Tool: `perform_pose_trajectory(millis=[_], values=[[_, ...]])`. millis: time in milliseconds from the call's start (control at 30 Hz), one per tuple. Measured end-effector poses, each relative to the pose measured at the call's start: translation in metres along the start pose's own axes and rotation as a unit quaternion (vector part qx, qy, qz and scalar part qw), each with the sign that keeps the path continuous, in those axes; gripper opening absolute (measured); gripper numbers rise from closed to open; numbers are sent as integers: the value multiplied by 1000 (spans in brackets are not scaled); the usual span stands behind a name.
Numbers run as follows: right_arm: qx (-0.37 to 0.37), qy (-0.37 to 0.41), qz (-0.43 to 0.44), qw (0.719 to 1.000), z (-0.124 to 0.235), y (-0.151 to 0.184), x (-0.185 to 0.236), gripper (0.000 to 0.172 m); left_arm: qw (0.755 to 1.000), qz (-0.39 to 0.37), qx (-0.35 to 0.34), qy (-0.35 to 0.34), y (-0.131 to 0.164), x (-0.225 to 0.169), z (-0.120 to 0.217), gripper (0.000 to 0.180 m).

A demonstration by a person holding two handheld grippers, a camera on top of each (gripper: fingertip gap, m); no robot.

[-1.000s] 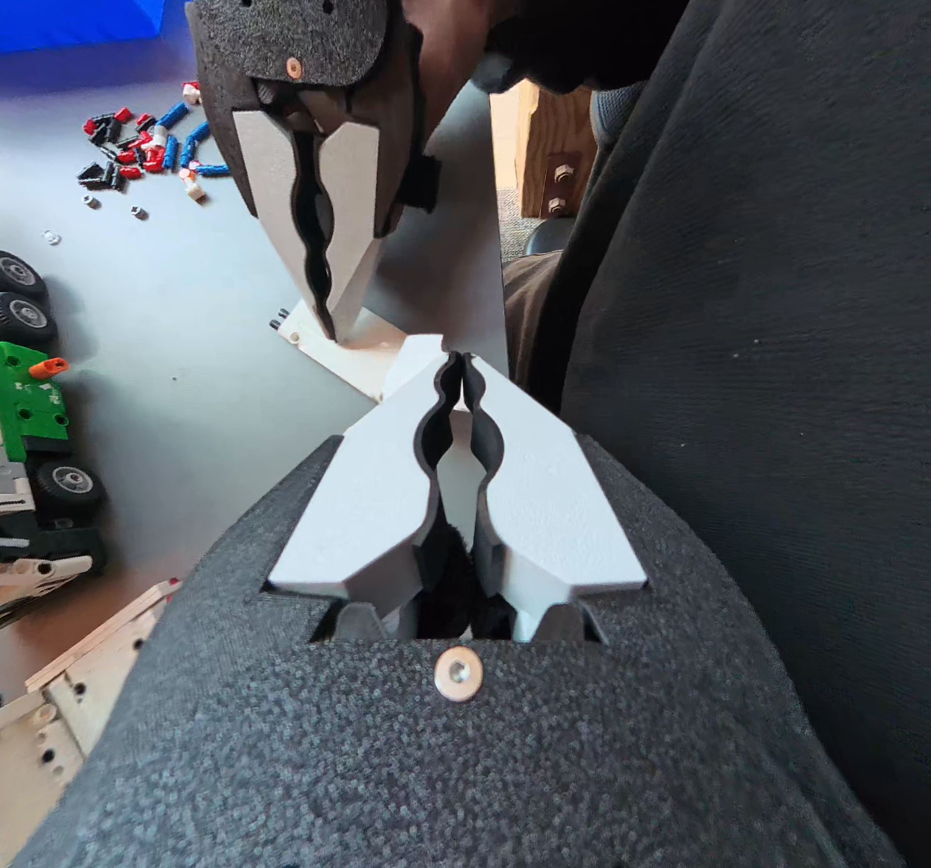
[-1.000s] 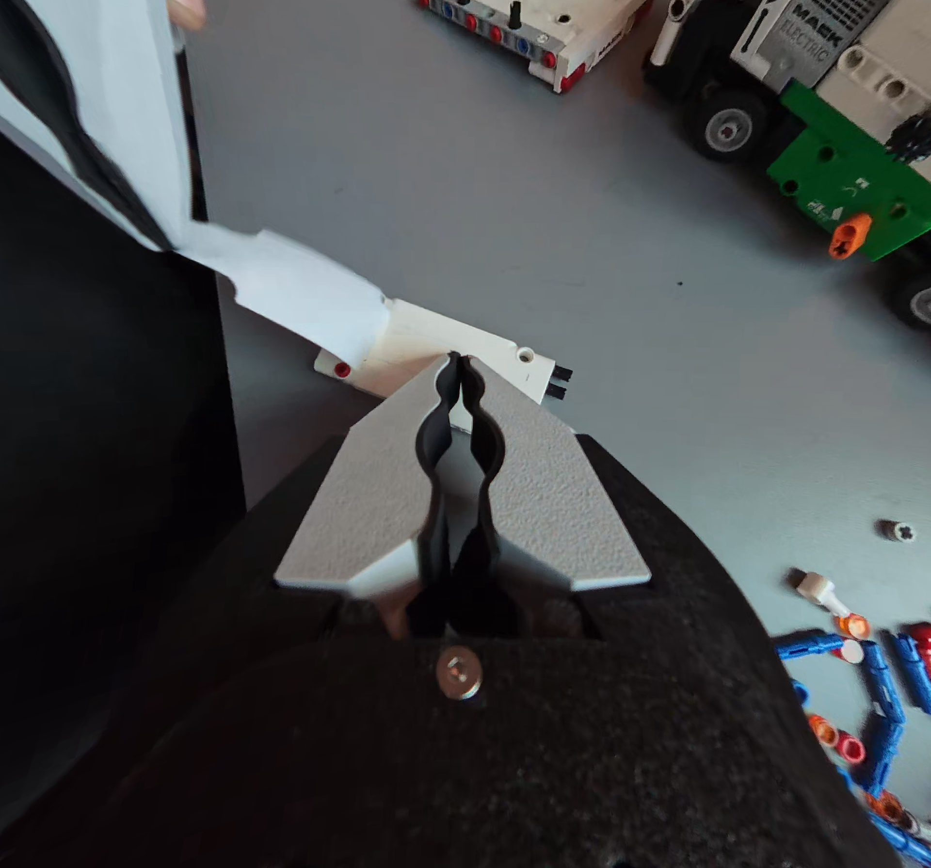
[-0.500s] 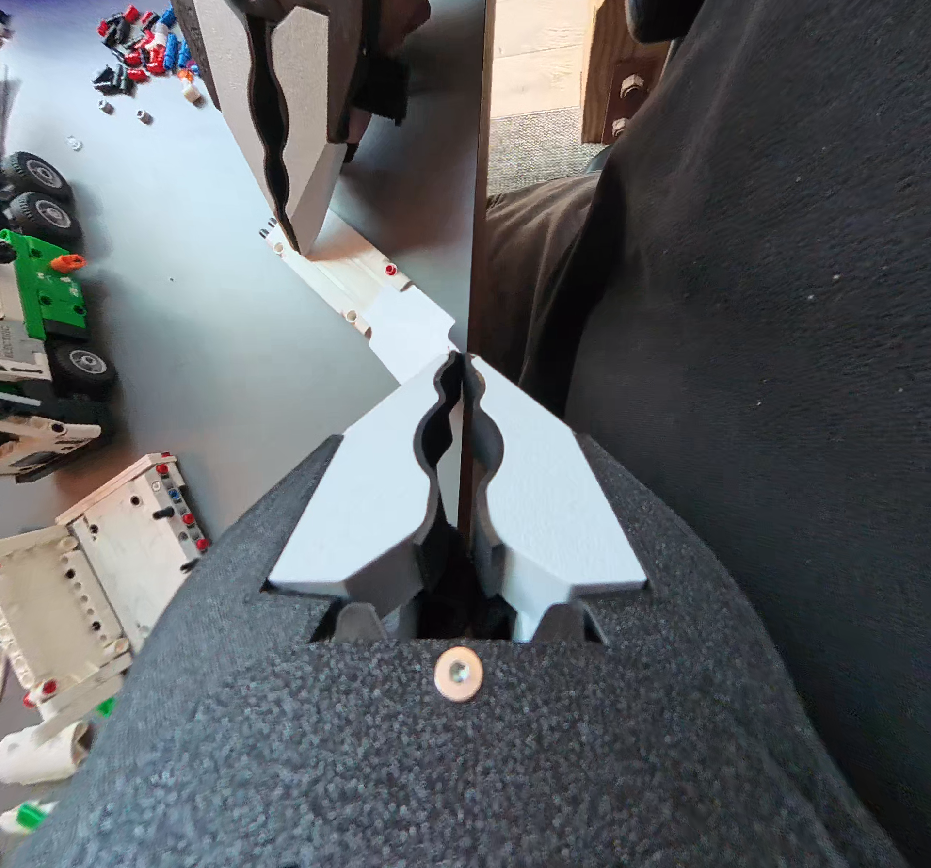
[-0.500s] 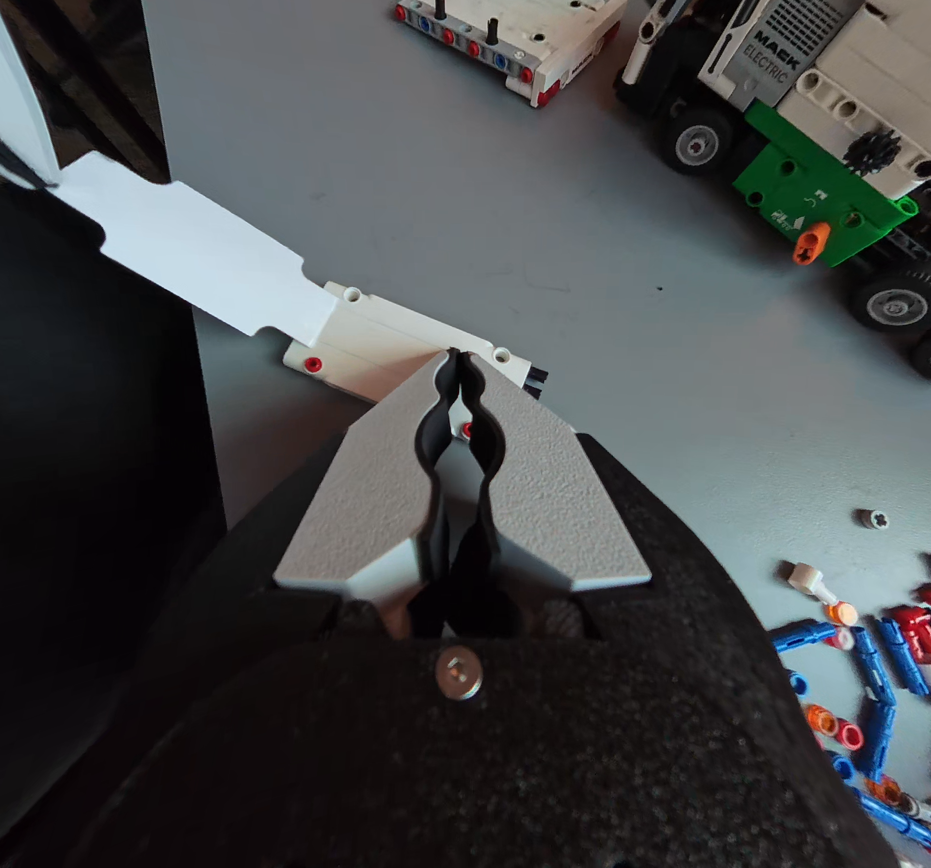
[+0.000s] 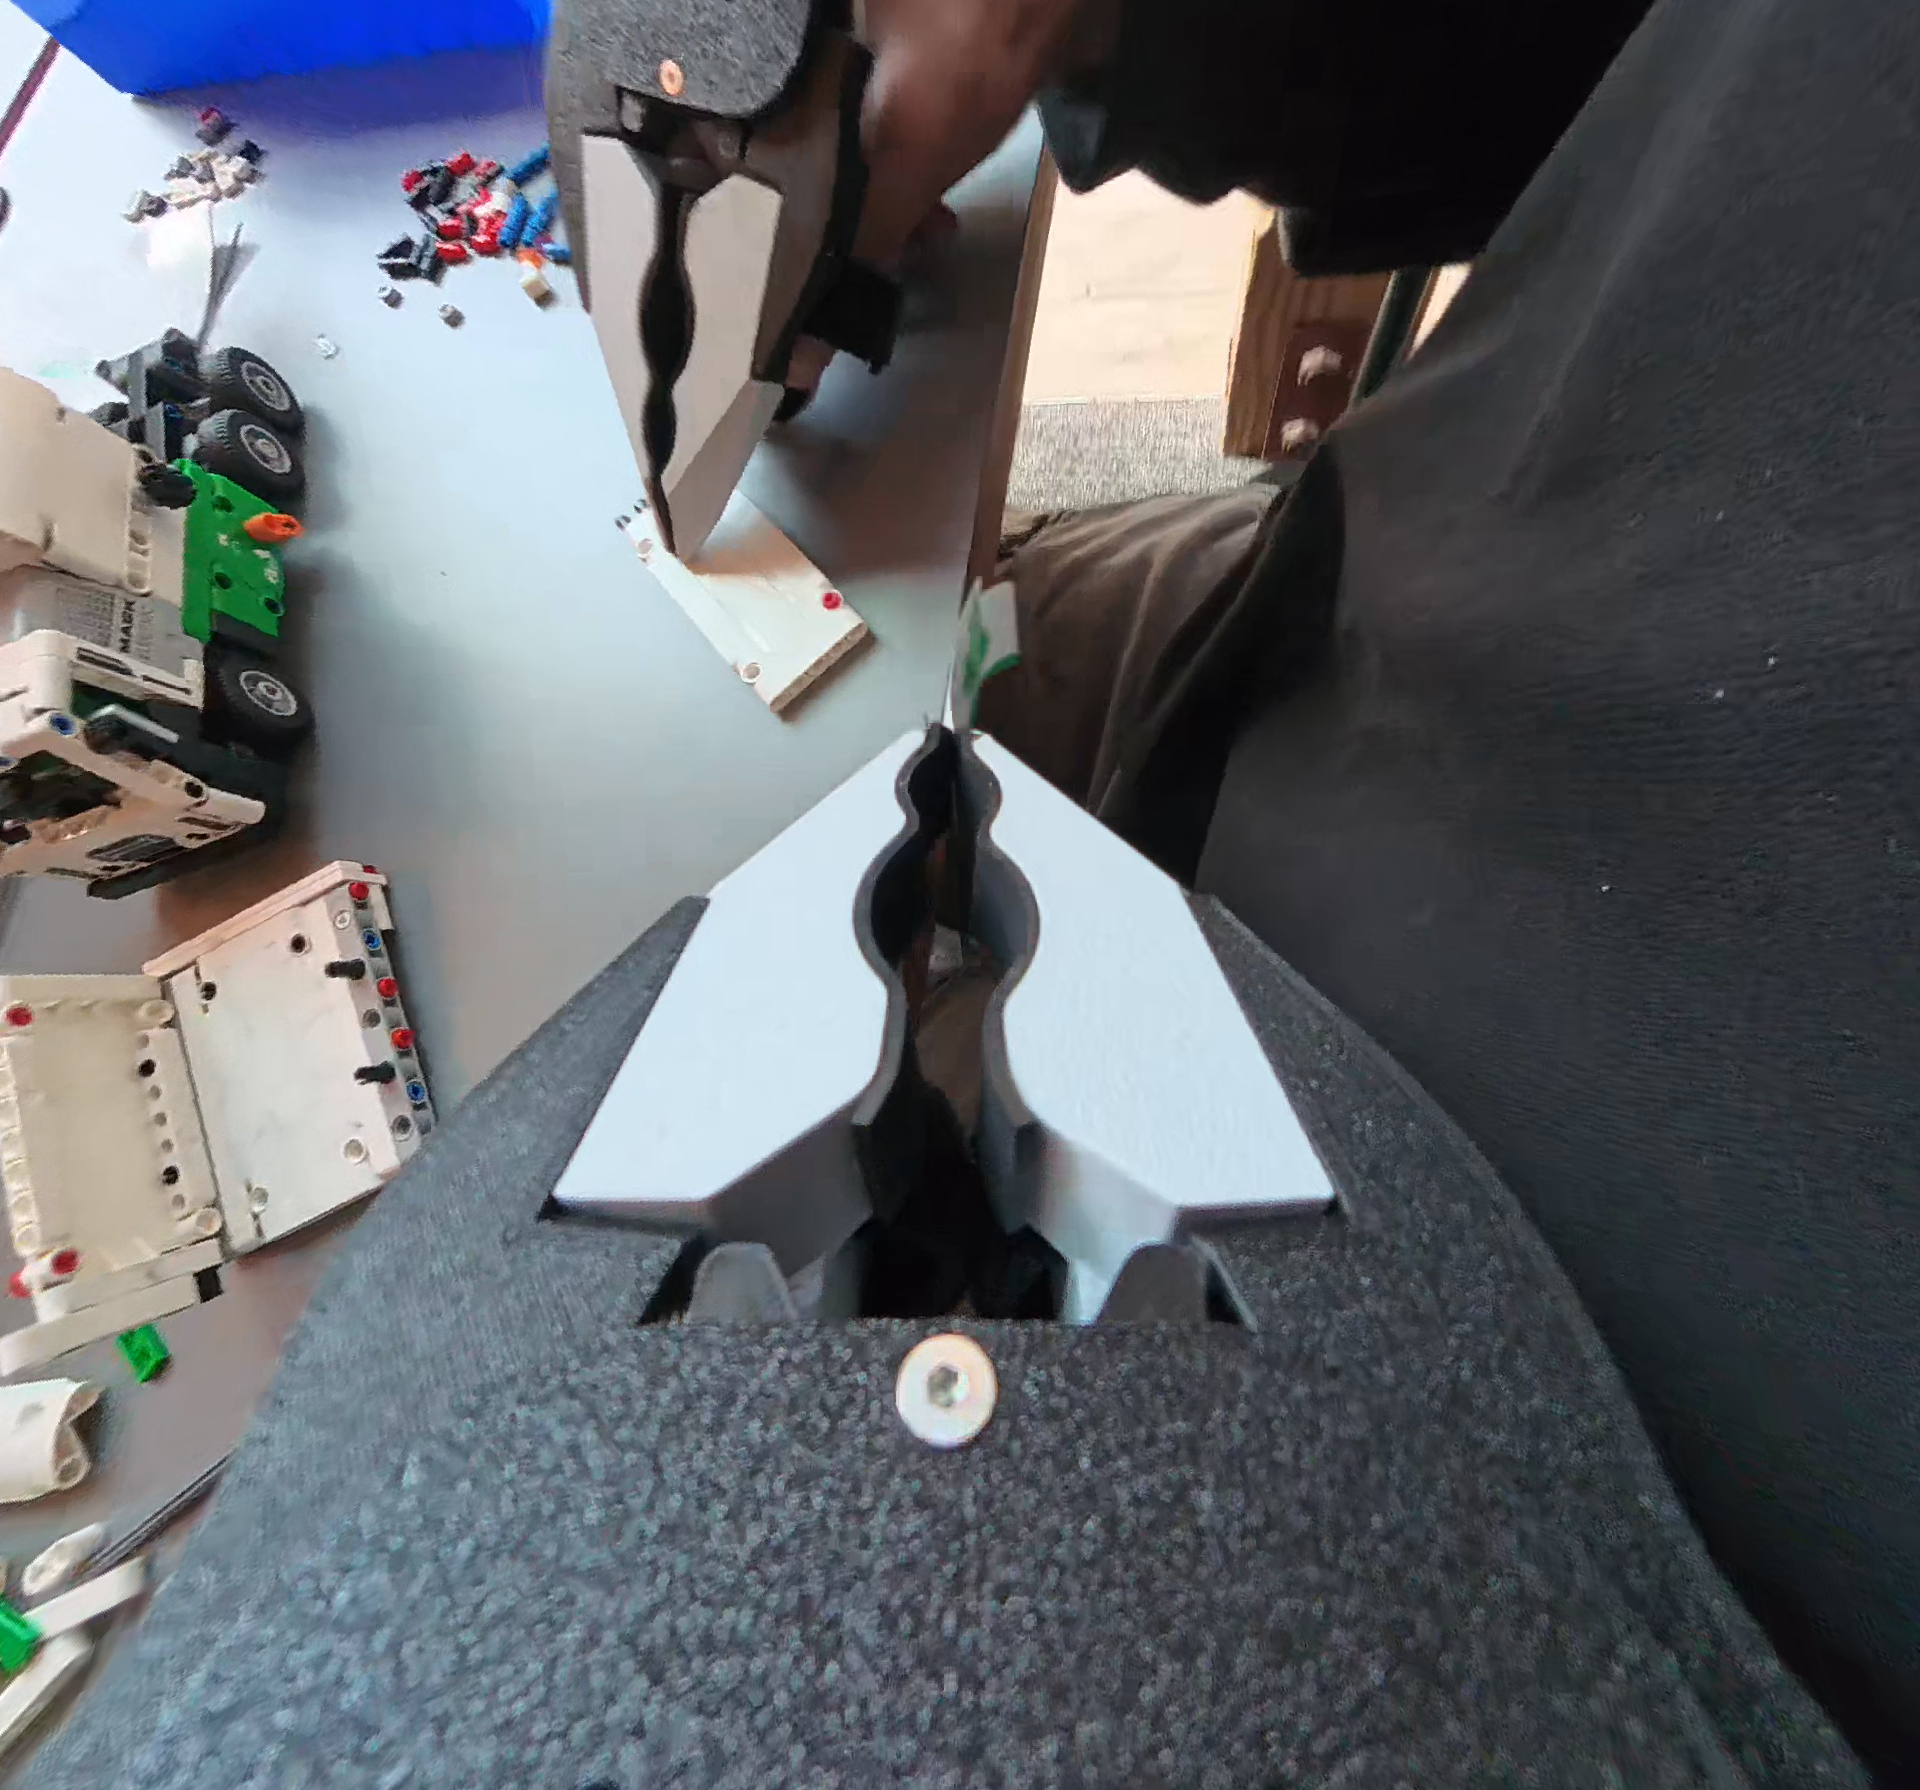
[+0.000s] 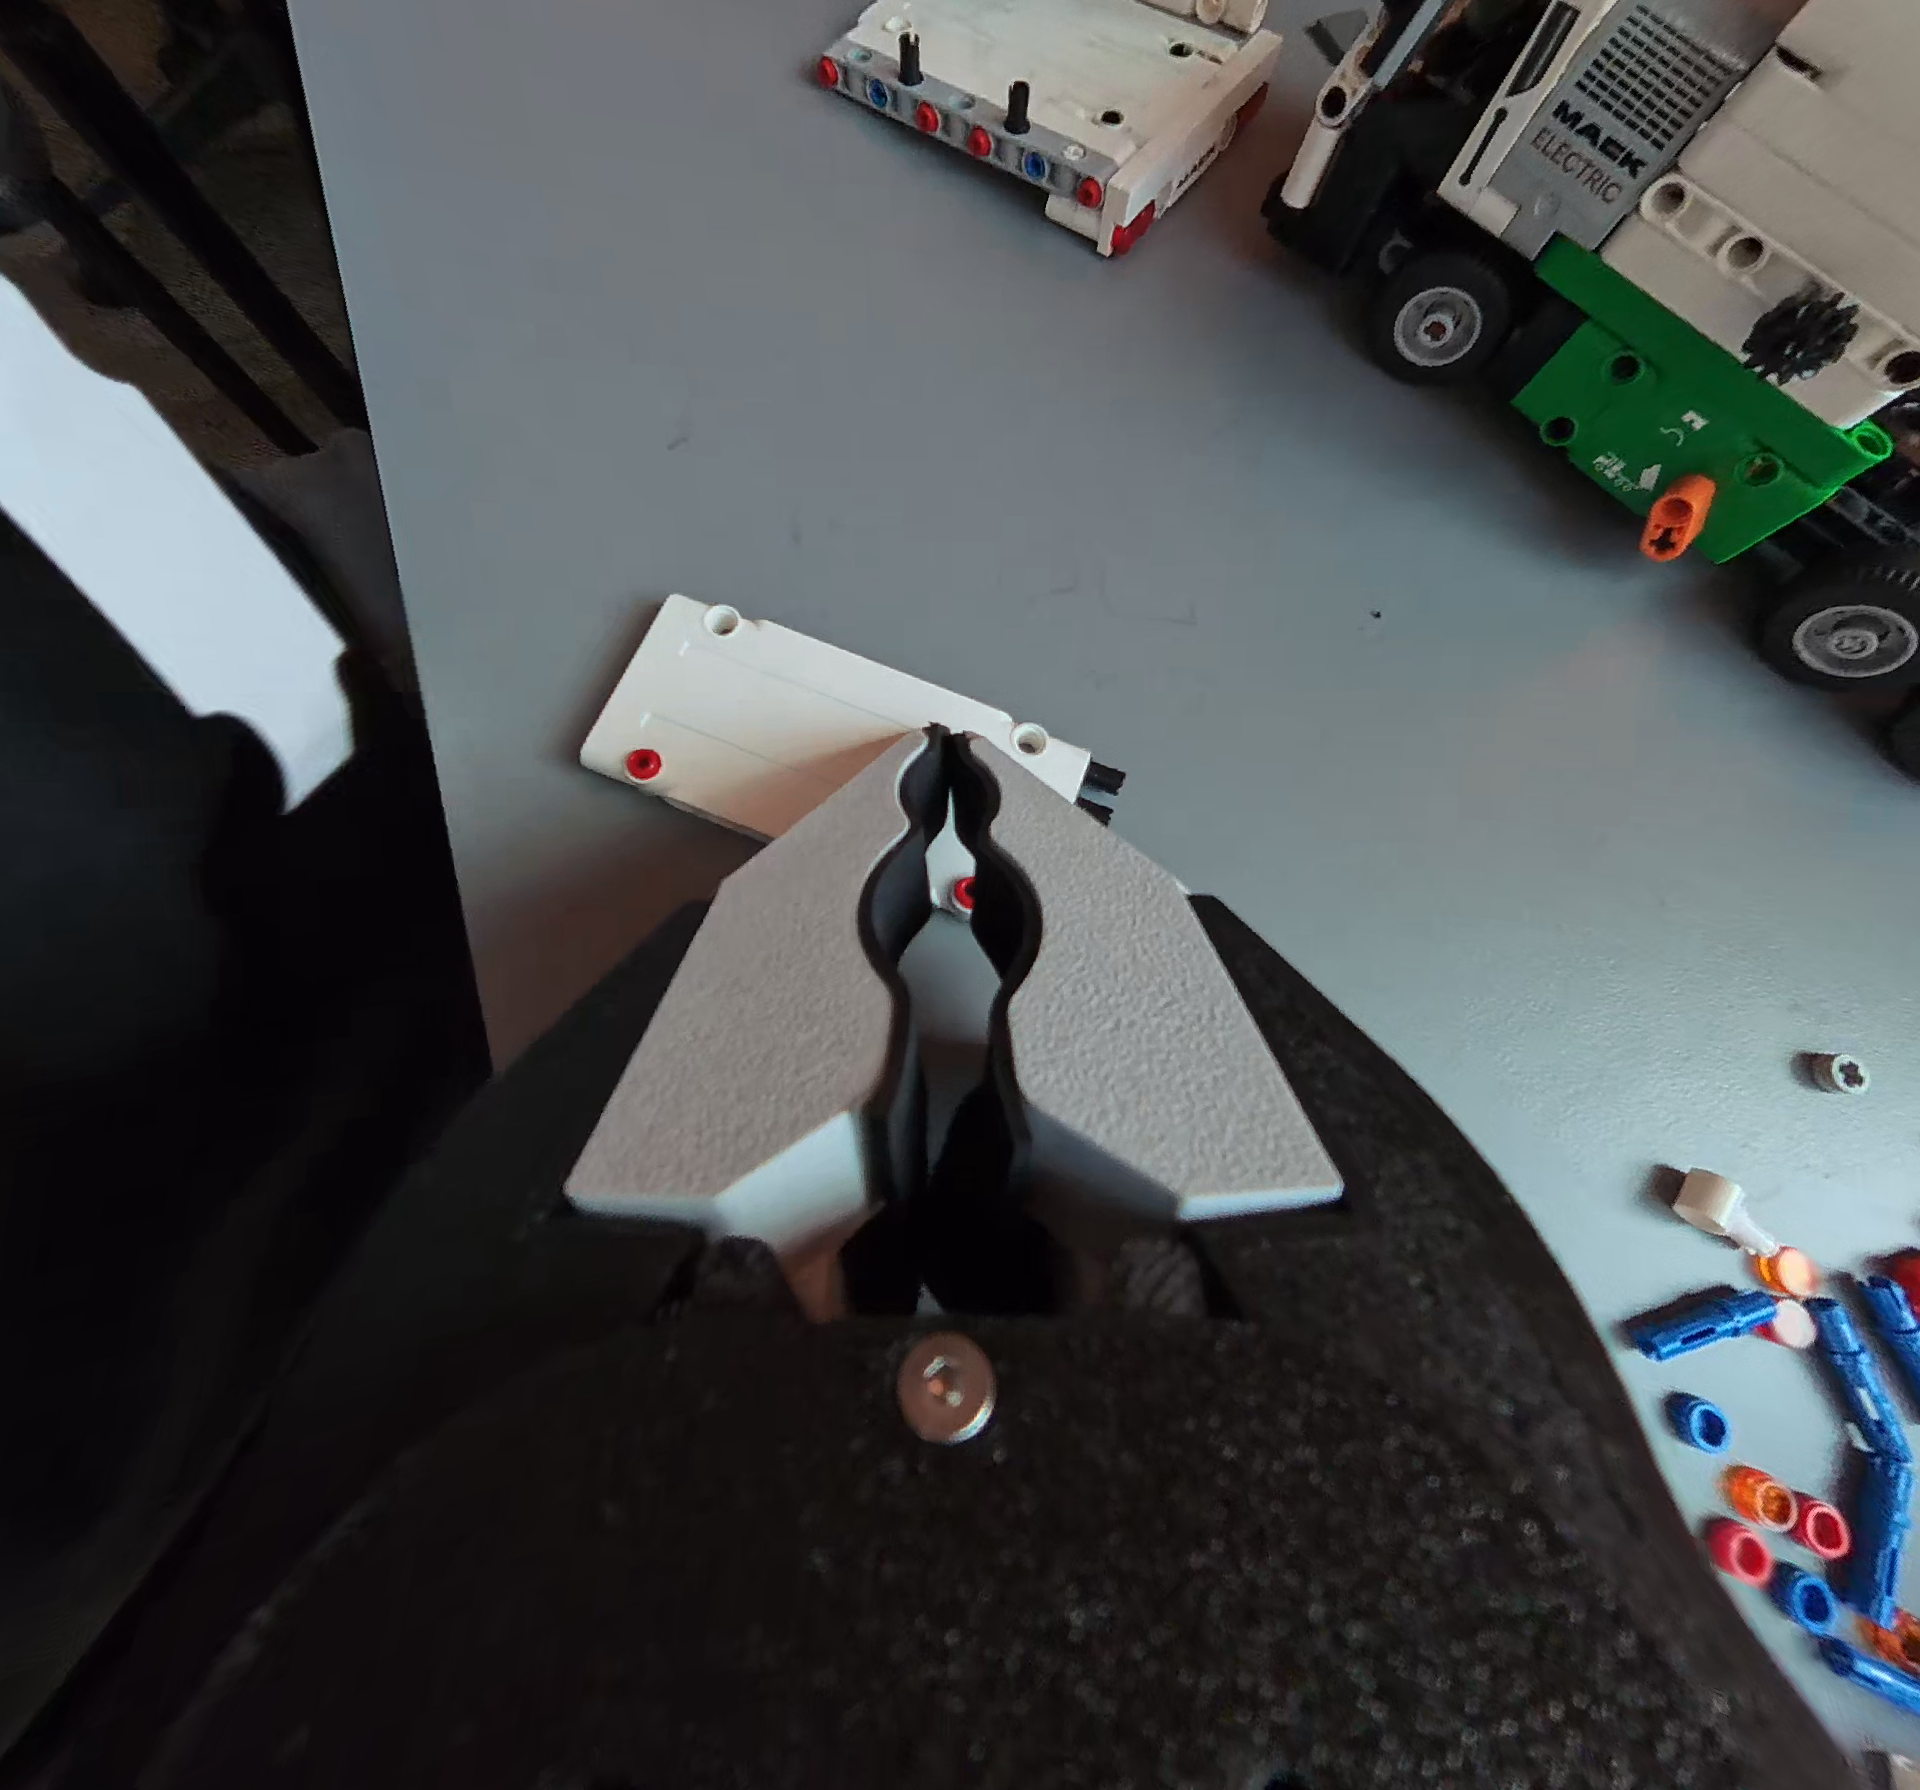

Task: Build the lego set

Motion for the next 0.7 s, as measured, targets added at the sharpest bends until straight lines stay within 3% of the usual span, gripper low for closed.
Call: perform_pose_trajectory(millis=[33, 200, 367, 433, 500, 600, 700], values=[[-3, -6, -12, 1000, 0, 0, 0, 0, 1000, 15, -16, 1, -2, 5, 4, 0], [-141, 6, -30, 990, 47, -20, -2, 0, 991, 107, -68, 32, -6, 42, 14, 0], [-180, -79, -115, 974, 71, -13, 25, 37, 979, 148, -86, 113, -19, 72, 5, 0], [-194, -82, -142, 967, 67, -8, 38, 37, 979, 142, -75, 123, -23, 82, 0, 0], [-181, -52, -167, 968, 62, 3, 42, 37, 983, 124, -61, 117, -26, 92, 0, 0], [-74, 8, -204, 976, 46, 19, 46, 40, 987, 112, -60, 103, -31, 108, 10, 0], [-46, 40, -233, 971, 31, 13, 57, 57, 989, 110, -60, 79, -30, 123, 23, 0]])
Point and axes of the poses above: each gripper's, where its closed fingertips meet, z back along the fingers, y out of its underside, x = y × z across the jaws, the point moved 7 cm from there along z, back along the fingers, and after that the axes turned 2 degrees about x, right-handed, at the moved point
